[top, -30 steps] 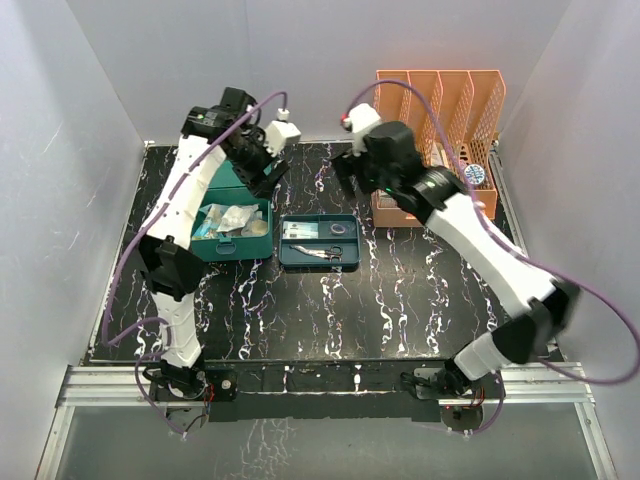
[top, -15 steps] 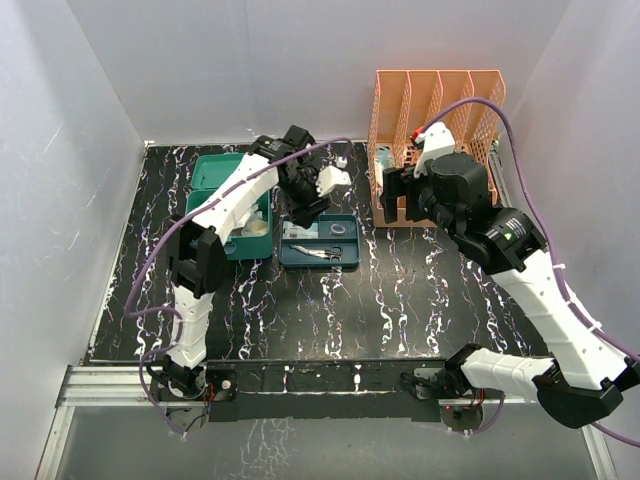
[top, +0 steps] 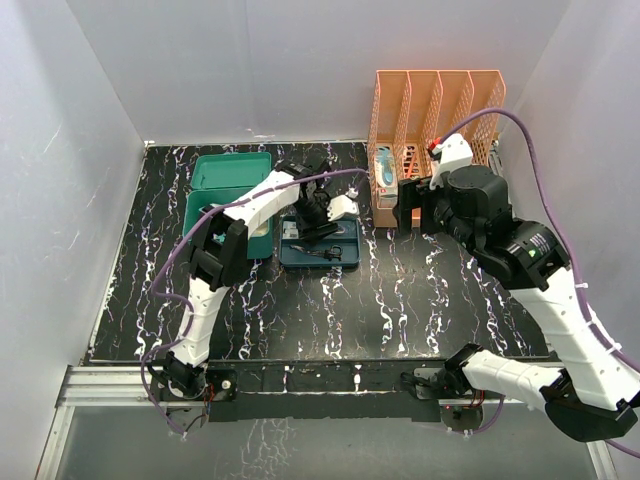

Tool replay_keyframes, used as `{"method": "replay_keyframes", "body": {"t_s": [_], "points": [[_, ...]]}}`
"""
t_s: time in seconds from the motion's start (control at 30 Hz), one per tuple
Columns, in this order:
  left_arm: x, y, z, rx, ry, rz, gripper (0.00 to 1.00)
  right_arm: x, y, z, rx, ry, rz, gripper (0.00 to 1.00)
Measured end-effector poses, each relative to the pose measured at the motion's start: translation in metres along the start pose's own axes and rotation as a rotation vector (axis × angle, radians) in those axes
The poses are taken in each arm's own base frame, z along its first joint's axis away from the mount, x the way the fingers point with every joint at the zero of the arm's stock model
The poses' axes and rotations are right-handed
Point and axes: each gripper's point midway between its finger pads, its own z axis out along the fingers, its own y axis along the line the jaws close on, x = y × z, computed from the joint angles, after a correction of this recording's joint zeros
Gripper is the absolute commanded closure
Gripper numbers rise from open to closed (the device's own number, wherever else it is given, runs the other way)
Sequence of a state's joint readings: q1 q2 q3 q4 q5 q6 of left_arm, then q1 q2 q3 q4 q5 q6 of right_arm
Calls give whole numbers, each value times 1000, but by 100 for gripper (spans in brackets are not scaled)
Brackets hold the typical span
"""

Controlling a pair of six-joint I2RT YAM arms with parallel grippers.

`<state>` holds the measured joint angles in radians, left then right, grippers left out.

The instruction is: Organize the medicine kit

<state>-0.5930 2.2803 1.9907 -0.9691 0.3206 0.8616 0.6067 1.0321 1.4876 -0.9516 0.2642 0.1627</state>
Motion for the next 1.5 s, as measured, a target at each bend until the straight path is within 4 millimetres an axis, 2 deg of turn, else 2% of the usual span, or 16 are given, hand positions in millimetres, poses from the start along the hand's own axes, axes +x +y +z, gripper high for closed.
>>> {"method": "replay_keyframes", "body": {"t_s": [0.2,0.53,0.67,0.77,0.8,0.87,1.23,1.33,1.5], "points": [[10,0,10,-5,27,7,50,6,-3,-4,3,13,-7,22],[11,0,25,4,25,15,56,13,-8,-15,13,12,-5,22],[11,0,25,6,21,12,72,18,-12,-22,23,14,0,22],[10,-3,26,18,17,9,95,22,-14,-25,28,22,1,23],[8,0,26,7,7,12,100,22,-15,-25,30,22,4,23],[8,3,30,4,6,11,100,24,-15,-25,30,25,7,23],[6,4,27,-7,14,25,100,37,-15,-21,36,60,6,23],[2,1,17,4,24,1,100,40,-15,-20,38,65,8,23],[-18,6,-14,-27,4,-2,100,46,-16,-20,37,60,25,23]]}}
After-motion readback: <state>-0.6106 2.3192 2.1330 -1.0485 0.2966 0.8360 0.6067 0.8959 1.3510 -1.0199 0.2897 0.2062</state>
